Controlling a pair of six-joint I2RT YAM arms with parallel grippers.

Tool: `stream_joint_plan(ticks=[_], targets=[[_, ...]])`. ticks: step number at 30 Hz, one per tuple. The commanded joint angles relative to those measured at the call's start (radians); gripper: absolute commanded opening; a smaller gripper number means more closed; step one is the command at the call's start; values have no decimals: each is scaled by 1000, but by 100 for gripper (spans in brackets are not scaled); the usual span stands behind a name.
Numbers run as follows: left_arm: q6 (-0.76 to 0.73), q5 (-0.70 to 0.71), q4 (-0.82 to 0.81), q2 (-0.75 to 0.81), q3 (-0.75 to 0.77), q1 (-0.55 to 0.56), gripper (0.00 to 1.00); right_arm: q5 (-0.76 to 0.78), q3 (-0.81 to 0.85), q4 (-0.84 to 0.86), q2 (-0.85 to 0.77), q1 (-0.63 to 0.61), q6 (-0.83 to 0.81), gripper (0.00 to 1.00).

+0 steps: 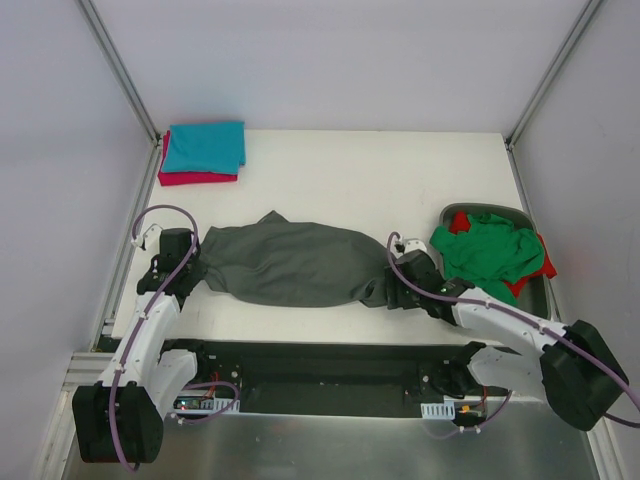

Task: Fold and stack the t-shirts
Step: Flatten out the tshirt

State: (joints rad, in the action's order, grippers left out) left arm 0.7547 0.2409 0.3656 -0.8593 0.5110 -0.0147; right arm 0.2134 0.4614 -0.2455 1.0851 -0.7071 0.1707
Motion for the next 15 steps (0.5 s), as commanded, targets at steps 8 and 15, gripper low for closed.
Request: stream_joint_plan(ticks=[8,15], targets=[[-8,-12,13,-12,21,-5,0,-203,-6,216,93,63,-108,59],[-14,3,13,-29,34,-4,0,-272,16,219,121,63,-126,28]])
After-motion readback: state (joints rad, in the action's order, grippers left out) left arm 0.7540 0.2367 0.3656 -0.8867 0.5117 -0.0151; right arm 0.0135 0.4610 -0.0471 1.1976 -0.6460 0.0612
